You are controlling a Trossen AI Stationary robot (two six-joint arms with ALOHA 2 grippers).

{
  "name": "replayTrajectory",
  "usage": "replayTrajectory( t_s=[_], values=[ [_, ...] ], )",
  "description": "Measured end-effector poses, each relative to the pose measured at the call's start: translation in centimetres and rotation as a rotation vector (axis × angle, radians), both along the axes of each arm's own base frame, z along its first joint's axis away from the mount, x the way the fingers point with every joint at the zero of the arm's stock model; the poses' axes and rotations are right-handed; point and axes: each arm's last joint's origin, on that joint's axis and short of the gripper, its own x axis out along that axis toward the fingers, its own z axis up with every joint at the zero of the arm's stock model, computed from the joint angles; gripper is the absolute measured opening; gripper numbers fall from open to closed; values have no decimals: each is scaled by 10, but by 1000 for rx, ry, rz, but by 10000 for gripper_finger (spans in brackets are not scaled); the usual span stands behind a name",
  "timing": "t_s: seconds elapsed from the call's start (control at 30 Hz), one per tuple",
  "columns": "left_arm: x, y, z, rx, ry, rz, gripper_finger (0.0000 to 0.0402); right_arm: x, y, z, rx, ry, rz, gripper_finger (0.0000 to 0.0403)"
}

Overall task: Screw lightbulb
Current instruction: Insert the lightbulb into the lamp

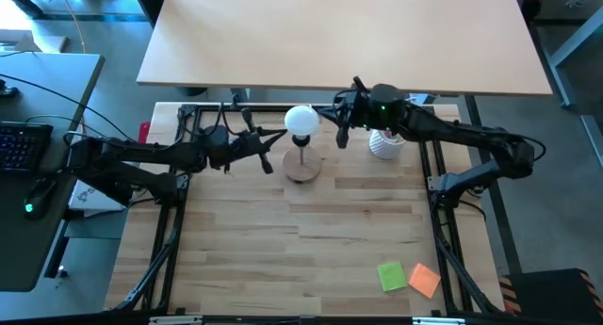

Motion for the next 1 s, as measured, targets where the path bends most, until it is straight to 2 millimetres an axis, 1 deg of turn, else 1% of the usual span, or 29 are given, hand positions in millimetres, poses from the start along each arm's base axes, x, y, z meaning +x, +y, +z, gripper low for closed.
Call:
replayTrajectory(
  t_s=[0.13,0.37,0.53,0.8,0.93,1.0],
  values=[
    [4,6,-4,1,0,19,0,2,0,-1,6,-10,44,0],
    [5,10,-6,0,7,45,0,0,10,1,17,15,71,0],
    [4,12,-6,0,6,81,0,-2,23,3,28,29,130,0],
    [3,19,-5,-23,-17,84,0,3,48,2,28,50,217,0],
    [2,19,-5,-23,-7,109,0,1,54,0,21,91,237,0],
    [0,18,-4,-14,-1,131,0,-1,55,3,17,85,240,0]
  ],
)
